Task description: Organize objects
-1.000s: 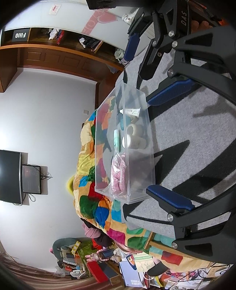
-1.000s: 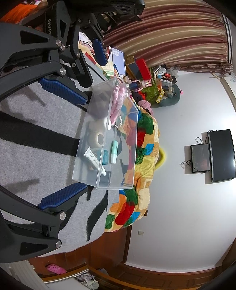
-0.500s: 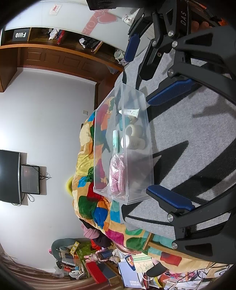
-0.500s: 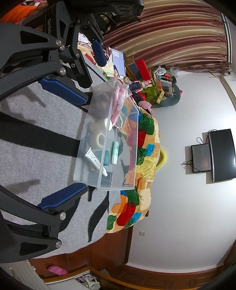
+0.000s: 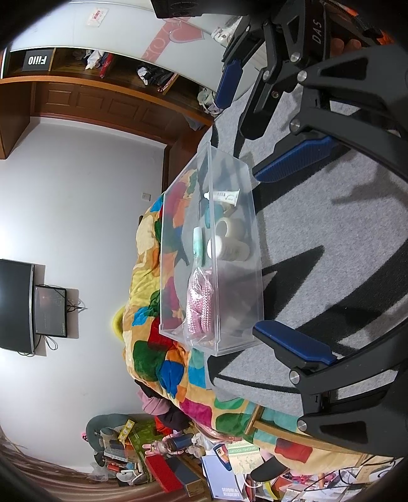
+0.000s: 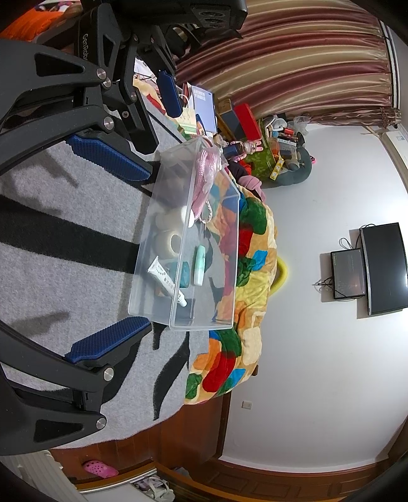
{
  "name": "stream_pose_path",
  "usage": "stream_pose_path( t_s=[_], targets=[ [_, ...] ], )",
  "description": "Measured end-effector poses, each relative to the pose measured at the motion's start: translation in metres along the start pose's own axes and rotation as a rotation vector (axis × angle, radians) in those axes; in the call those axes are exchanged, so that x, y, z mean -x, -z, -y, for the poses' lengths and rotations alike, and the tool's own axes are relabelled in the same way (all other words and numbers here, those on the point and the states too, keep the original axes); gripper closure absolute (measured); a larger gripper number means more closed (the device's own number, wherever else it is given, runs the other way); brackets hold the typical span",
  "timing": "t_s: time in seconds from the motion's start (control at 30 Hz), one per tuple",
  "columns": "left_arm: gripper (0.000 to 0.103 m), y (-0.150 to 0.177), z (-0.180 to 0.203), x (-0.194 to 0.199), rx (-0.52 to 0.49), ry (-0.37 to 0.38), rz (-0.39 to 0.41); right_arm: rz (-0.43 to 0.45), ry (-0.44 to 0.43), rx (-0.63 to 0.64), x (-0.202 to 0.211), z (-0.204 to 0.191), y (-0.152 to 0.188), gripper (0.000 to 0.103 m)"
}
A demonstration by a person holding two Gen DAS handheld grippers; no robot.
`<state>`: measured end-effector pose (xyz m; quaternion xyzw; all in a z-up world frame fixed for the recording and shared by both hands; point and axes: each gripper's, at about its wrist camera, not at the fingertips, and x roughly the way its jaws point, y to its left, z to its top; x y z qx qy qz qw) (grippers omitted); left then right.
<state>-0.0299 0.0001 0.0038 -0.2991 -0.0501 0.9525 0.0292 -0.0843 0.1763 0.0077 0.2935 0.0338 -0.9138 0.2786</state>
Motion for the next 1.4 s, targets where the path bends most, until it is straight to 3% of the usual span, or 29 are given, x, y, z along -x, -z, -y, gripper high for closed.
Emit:
stream_pose_path(
  t_s=[1.4],
  targets=[
    [0.012,0.0011,-0.0051,0.0006,0.027,0.027,-0.018,-0.018,-0.016,-0.026,-0.0033,-0.0003,0.0048,0.014]
  ],
)
